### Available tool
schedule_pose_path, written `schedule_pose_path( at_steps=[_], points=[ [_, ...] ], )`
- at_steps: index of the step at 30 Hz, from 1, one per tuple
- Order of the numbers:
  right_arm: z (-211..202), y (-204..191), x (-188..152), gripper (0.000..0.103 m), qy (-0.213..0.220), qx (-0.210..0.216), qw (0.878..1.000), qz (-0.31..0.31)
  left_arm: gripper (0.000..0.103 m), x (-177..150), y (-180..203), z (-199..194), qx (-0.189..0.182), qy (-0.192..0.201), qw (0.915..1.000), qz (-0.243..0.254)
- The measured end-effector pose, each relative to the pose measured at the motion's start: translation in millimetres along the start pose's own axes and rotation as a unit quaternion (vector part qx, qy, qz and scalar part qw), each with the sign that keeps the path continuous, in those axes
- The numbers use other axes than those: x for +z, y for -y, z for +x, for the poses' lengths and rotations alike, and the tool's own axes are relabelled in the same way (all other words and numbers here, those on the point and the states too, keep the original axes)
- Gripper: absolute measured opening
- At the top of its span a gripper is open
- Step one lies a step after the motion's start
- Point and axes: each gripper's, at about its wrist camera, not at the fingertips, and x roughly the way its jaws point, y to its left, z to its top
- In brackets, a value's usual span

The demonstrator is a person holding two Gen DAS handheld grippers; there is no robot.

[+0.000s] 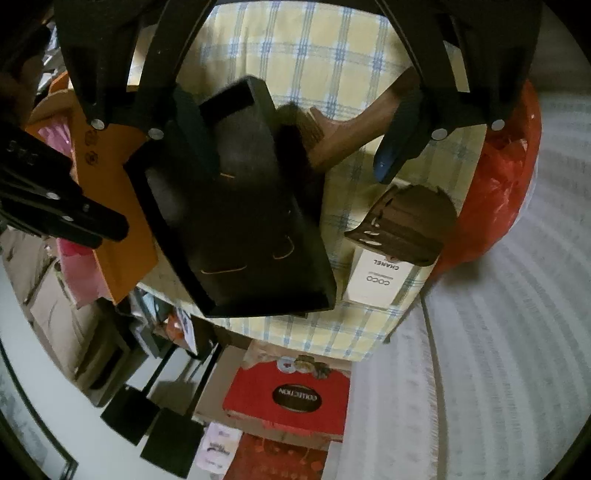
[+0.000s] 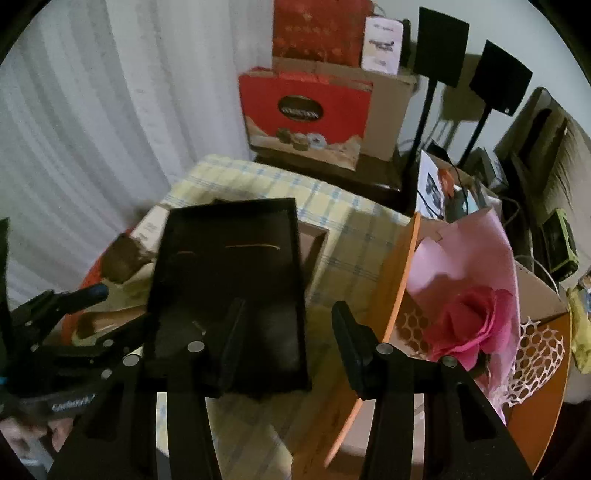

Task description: Organize objects

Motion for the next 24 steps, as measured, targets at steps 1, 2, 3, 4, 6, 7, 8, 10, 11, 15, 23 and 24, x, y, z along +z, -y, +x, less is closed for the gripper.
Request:
schedule_pose_path(
  at_steps=[1,2,3,4,6,7,8,10,11,15,23,24],
  points=[
    [5,0,1,0.047,-0.005,-0.003,1.0,-0.001,0.079,1,1,3,0.0,-0.002,1.0,0.0],
    [9,0,2,0.046,-0.009,-0.004,1.0,-0.002,0.075,1,2,5,0.0,-0.004,1.0,0.001],
    [13,0,3,0.045,-0.014,-0.006,1.0,-0.003,0.073,2,3,9,0.001,-0.007,1.0,0.001],
    [17,-1,3,0.044,-0.019,-0.01,1.0,-0.004,0.072,3,3,11,0.002,-0.009,1.0,0.002],
    [28,-2,6,0.043,-0.032,-0.019,0.999,-0.006,0.068,3,4,15,0.002,-0.013,0.9999,0.002],
    [33,-2,7,0.042,-0.038,-0.026,0.999,-0.007,0.068,3,4,17,0.003,-0.015,0.9999,0.001],
    [39,-2,8,0.039,-0.045,-0.032,0.998,-0.006,0.066,3,3,18,0.002,-0.016,0.9999,-0.001],
    [49,-2,8,0.035,-0.058,-0.034,0.998,-0.003,0.063,3,1,21,0.0,-0.019,0.9998,-0.005],
    [53,-3,9,0.033,-0.064,-0.033,0.997,-0.003,0.061,3,0,22,-0.002,-0.021,0.9998,-0.006],
    [62,-10,11,0.03,-0.077,-0.044,0.996,-0.017,0.053,3,-1,29,-0.007,-0.031,0.9995,-0.008],
    [71,-11,10,0.025,-0.085,-0.039,0.996,-0.008,0.04,4,3,32,-0.015,-0.032,0.9994,-0.006],
    [72,-12,10,0.025,-0.084,-0.04,0.996,-0.009,0.036,4,4,32,-0.016,-0.032,0.9994,-0.004]
  ],
)
